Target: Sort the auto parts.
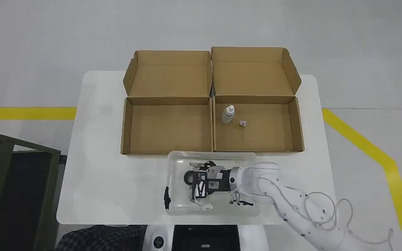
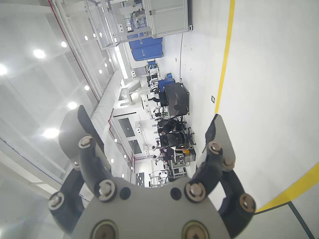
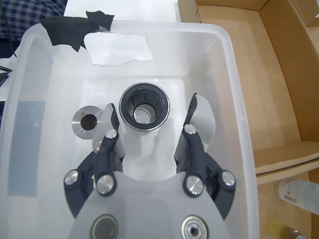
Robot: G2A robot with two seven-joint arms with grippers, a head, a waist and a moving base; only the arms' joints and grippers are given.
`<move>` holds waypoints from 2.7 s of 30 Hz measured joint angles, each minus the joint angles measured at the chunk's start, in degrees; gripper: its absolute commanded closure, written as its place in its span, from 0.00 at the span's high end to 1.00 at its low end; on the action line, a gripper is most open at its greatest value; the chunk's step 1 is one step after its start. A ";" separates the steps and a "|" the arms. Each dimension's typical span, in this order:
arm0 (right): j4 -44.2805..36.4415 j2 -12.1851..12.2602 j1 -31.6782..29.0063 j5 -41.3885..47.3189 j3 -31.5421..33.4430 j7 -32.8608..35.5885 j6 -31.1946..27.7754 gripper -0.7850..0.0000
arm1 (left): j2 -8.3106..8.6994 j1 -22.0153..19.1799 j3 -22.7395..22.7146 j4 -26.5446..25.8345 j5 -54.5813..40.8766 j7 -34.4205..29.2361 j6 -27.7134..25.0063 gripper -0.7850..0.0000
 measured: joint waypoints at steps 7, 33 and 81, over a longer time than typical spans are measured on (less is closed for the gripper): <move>2.98 -0.97 1.49 0.90 -1.47 -1.53 -0.12 0.62 | 0.00 0.00 0.00 0.00 0.00 0.00 0.00 1.00; 8.62 -2.83 3.93 4.48 -2.21 -4.22 -2.89 0.00 | 0.00 0.00 0.00 0.00 0.00 0.00 0.00 1.00; -3.82 3.23 -9.27 26.22 25.39 -11.86 -10.46 0.00 | 0.00 0.00 0.00 0.00 0.00 0.00 0.00 1.00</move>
